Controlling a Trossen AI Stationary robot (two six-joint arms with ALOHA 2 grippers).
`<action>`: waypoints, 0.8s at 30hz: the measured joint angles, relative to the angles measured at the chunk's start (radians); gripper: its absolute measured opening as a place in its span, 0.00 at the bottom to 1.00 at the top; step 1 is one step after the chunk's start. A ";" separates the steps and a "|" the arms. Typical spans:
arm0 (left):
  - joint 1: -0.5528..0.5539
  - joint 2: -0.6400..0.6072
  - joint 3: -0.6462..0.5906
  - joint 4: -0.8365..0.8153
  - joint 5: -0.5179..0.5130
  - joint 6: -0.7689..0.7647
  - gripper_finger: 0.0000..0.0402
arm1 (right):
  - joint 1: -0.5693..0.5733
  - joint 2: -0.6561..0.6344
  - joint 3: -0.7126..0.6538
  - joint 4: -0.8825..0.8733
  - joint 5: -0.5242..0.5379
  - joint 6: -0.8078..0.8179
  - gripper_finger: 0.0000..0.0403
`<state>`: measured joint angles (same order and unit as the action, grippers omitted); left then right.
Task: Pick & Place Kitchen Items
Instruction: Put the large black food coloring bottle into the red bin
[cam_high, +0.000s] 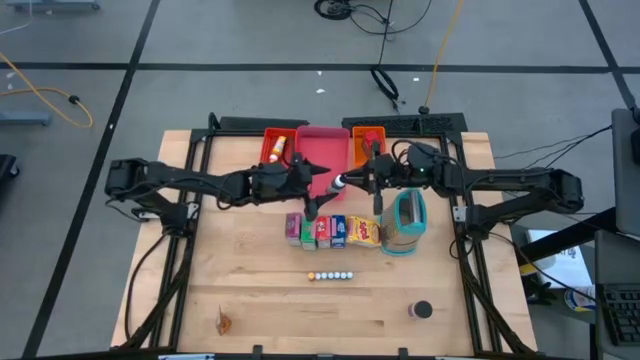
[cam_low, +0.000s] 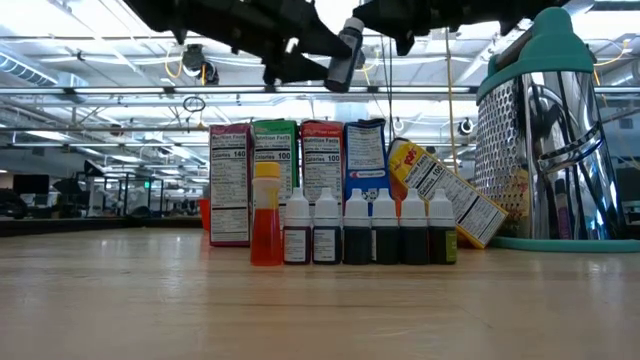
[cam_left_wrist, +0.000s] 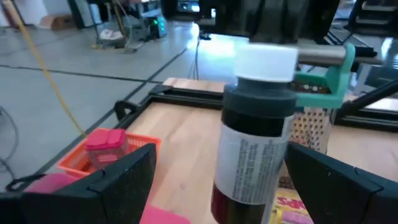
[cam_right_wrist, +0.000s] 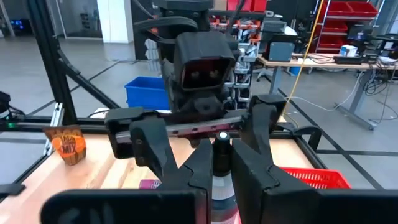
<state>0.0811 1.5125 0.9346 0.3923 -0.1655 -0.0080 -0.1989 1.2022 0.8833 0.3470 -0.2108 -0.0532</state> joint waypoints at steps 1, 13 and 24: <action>0.005 0.012 0.000 0.020 0.017 0.000 0.87 | 0.000 0.009 0.000 0.014 0.000 0.000 0.06; 0.018 0.072 0.000 0.096 0.141 0.001 0.74 | -0.005 0.058 0.005 0.039 0.000 -0.008 0.07; 0.032 0.063 -0.001 0.098 0.174 0.003 0.21 | -0.005 0.057 0.005 0.020 0.000 -0.013 0.08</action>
<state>0.1128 1.5757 0.9340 0.4900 0.0086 -0.0051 -0.2035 1.2594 0.8883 0.3673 -0.2104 -0.0658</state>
